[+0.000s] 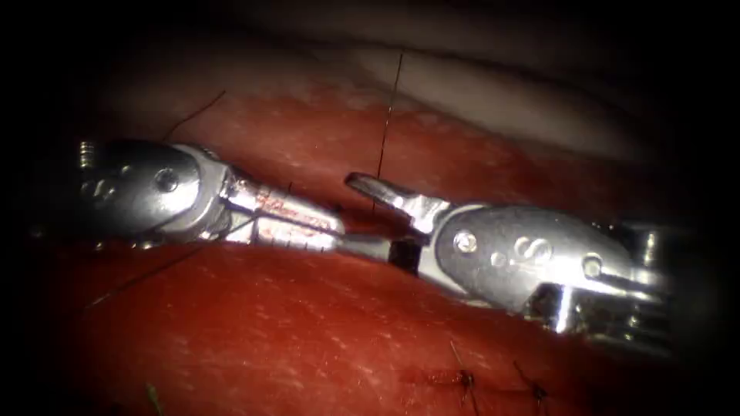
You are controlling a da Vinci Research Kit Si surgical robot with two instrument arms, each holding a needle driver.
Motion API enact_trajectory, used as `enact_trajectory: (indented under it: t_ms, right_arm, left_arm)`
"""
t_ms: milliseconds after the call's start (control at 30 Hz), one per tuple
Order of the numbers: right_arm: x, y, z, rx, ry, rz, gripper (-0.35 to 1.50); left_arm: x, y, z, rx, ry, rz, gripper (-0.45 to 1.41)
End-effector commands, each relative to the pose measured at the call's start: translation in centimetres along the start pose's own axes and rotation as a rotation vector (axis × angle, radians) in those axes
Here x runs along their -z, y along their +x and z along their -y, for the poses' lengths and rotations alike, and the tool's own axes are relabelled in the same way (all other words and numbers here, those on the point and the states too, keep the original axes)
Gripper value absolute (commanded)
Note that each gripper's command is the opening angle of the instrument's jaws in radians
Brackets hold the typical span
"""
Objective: Wound Closure
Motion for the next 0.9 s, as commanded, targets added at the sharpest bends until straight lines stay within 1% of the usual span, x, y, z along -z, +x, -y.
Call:
enact_trajectory:
  t_ms: [33,233,267,300,333,367,400,500,533,633,700,733,800,833,900]
  right_arm:
    - [-0.07,0.03,0.04,0.024,0.019,0.025,-0.35]
    - [0.01,-0.03,0.03,0.035,0.034,0.034,-0.35]
    - [0.01,-0.04,0.02,0.036,0.037,0.033,-0.35]
    - [0.02,-0.08,-0.01,0.037,0.032,0.036,-0.35]
    - [0.02,-0.11,-0.04,0.039,0.027,0.039,-0.35]
    - [0.03,-0.14,-0.06,0.040,0.023,0.045,-0.35]
    - [0.04,-0.19,-0.11,0.043,0.009,0.048,-0.35]
    - [0.08,-0.30,-0.20,0.048,-0.008,0.055,-0.35]
    - [0.10,-0.35,-0.23,0.050,-0.013,0.058,-0.35]
    - [0.12,-0.45,-0.30,0.055,-0.021,0.063,-0.35]
    - [0.13,-0.48,-0.32,0.056,-0.025,0.066,-0.35]
    - [0.16,-0.52,-0.35,0.058,-0.030,0.069,-0.35]
    - [0.20,-0.66,-0.42,0.063,-0.035,0.071,-0.35]
    - [0.23,-0.79,-0.48,0.064,-0.040,0.071,-0.35]
    - [0.25,-0.92,-0.53,0.050,-0.039,0.066,-0.35]
  left_arm:
    - [-0.04,-0.07,-0.02,0.002,-0.001,-0.001,-0.35]
    - [-0.03,-0.08,0.00,0.002,-0.003,0.002,-0.35]
    - [-0.03,-0.08,0.01,0.003,-0.001,0.006,-0.16]
    - [-0.05,-0.08,0.06,0.006,0.026,0.032,0.19]
    - [-0.06,-0.09,0.08,0.001,0.049,0.045,0.30]
    - [-0.07,-0.10,0.11,0.002,0.066,0.058,0.50]
    - [-0.07,-0.15,0.16,0.033,0.070,0.084,0.68]
    - [0.03,-0.25,0.21,0.068,0.062,0.126,0.71]
    - [0.08,-0.29,0.22,0.103,0.060,0.143,0.78]
    - [0.24,-0.43,0.29,0.140,0.051,0.176,0.78]
    - [0.28,-0.49,0.30,0.149,0.047,0.194,0.79]
    - [0.34,-0.57,0.30,0.146,0.037,0.219,0.79]
    - [0.43,-0.63,0.35,0.144,0.041,0.232,0.79]
    - [0.49,-0.66,0.41,0.143,0.059,0.238,0.79]
    - [0.54,-0.69,0.44,0.149,0.066,0.244,0.78]
